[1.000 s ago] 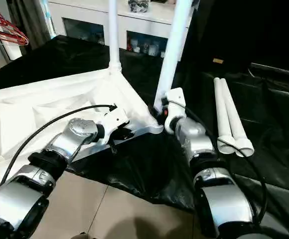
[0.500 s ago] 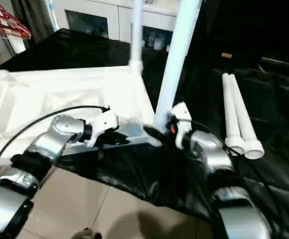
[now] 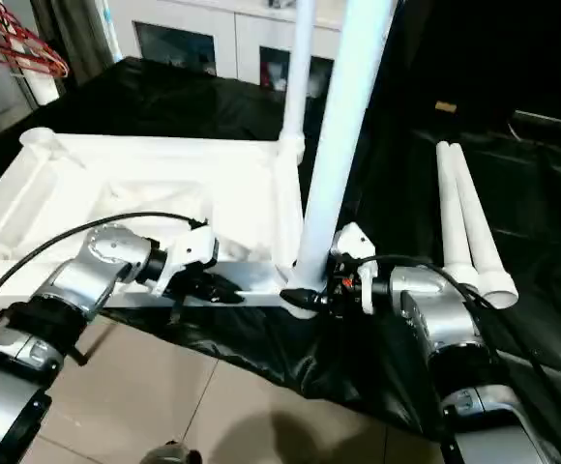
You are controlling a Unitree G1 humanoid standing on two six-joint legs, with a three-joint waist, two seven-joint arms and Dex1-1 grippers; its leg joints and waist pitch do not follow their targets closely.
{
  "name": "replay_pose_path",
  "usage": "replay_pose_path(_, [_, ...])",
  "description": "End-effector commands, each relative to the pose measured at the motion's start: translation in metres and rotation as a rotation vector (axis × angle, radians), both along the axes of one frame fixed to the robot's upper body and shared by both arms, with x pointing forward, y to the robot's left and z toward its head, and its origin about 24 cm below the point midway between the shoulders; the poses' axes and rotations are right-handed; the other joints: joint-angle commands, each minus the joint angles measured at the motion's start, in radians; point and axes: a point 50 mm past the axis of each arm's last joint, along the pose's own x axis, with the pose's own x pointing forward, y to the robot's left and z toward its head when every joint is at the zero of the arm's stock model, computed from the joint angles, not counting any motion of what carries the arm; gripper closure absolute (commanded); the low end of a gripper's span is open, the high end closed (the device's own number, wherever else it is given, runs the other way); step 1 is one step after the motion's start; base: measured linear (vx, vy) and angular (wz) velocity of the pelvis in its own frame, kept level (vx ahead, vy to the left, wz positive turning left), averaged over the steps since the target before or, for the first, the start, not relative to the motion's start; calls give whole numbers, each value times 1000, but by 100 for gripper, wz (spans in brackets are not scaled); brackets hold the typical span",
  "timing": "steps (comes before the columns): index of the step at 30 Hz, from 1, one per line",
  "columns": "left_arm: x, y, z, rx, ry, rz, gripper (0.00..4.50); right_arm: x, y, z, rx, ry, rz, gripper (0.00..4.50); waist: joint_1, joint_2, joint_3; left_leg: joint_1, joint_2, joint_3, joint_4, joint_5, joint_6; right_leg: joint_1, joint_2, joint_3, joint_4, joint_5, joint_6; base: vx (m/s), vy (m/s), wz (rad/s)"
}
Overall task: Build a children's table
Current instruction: Insert table leg to table base
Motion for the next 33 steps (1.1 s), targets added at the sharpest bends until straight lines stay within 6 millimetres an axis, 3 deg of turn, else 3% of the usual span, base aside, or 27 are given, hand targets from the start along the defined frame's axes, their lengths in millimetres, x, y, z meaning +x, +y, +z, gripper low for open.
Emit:
replay_pose_path(1, [-2,-14,6,-36,-29,-69,450,-7,13,-7,-1,40,65,165,-2,6,-79,14,56,-24,-65,-142,57,59,-77,59,-56,-40,-257,0,0,0])
replay_pose_path(8, [6,-19,2,-54,-53,54,450,-7,22,-14,13,43,-20,168,-2,8,-74,17,55,-23,-67,-166,44,55,-77,60,-65,-92,-244,0,0,0])
replay_pose_path(10, [15,-24,2,-57,-86,171,450,4,26,-19,-1,4,-197,168,-7,6,-70,20,53,-24,-71,-216,21,52,-81,61,-77,-204,-218,0,0,0])
replay_pose_path(12, [17,-26,2,-62,-96,204,450,9,27,-21,-2,-4,-265,168,-11,7,-69,26,51,-30,-75,-244,-6,52,-87,60,-91,-316,-185,0,0,0])
replay_pose_path(14, [26,-35,4,-63,-135,319,450,22,32,-24,19,-2,-471,169,-18,4,-68,25,51,-33,-79,-257,-19,49,-86,60,-96,-362,-164,0,0,0])
replay_pose_path(17, [35,-52,5,-72,-188,467,450,36,41,-27,-32,-29,-724,169,-29,6,-68,29,49,-32,-78,-259,-33,40,-83,61,-99,-371,-160,0,0,0])
replay_pose_path(19, [35,-57,5,-75,-195,479,450,38,44,-28,-37,-27,-761,169,-28,4,-72,21,46,-30,-74,-229,-14,47,-83,62,-95,-322,-163,0,0,0])
replay_pose_path(24, [32,-65,2,-67,-208,449,450,40,57,-26,6,-27,-755,169,-28,7,-78,12,46,-27,-70,-165,32,53,-78,61,-77,-165,-190,0,0,0])
replay_pose_path(25, [32,-65,1,-61,-212,433,450,40,60,-24,29,-26,-743,134,-29,8,-78,12,46,-27,-70,-163,36,55,-77,60,-75,-151,-198,0,0,0])
replay_pose_path(31, [28,-58,-1,-65,-215,369,450,42,55,-19,41,-61,-690,62,-33,6,-74,13,46,-27,-73,-212,36,54,-81,61,-86,-233,-187,0,0,0])
replay_pose_path(33, [24,-55,-1,-79,-190,318,450,39,51,-19,46,-61,-618,62,-33,8,-75,13,46,-27,-72,-203,38,55,-80,60,-86,-223,-189,0,0,0])
